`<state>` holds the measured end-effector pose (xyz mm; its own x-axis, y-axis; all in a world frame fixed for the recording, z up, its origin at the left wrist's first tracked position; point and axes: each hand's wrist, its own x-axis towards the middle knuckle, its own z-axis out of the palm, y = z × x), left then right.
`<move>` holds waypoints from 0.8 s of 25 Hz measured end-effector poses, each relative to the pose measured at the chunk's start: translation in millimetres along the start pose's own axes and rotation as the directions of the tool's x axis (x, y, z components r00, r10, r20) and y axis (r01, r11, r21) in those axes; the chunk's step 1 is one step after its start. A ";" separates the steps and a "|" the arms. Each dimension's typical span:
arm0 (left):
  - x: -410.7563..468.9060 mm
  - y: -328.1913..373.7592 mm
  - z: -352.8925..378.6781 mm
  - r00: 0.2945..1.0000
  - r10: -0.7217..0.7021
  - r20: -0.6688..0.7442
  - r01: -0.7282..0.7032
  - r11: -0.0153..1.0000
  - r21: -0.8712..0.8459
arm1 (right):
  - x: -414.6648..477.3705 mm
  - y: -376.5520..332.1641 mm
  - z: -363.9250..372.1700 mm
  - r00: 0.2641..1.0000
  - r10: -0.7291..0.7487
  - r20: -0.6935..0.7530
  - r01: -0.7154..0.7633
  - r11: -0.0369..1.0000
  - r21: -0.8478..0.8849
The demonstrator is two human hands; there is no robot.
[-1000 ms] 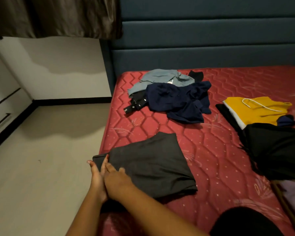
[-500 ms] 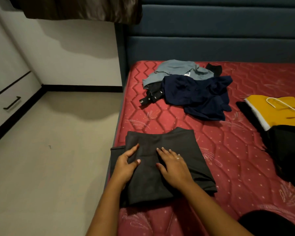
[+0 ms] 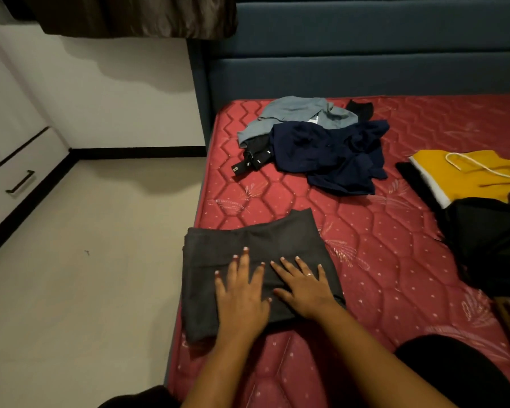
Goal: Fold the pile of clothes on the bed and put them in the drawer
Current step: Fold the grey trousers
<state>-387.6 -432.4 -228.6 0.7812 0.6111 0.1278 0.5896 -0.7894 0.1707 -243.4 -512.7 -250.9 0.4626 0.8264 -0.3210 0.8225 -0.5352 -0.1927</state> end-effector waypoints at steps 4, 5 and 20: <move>-8.5 51.7 19.3 0.965 0.217 0.151 -0.215 0.976 -0.030 | -19.6 62.5 -13.5 0.991 0.034 -0.131 0.014 0.937 0.350; -8.8 60.6 23.8 0.957 0.233 0.174 -0.227 0.973 -0.049 | -27.0 77.3 -17.6 0.985 0.095 -0.144 -0.027 0.910 0.414; 41.4 92.0 36.5 0.911 0.154 0.383 -0.075 0.974 -0.215 | -78.9 65.0 -18.8 0.984 0.112 -0.136 -0.114 0.993 -0.006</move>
<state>-293.5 -481.8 -243.2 0.8811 0.4126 -0.2312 0.4718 -0.8019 0.3667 -220.2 -609.3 -220.6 0.5928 0.7770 -0.2116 0.7661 -0.6251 -0.1491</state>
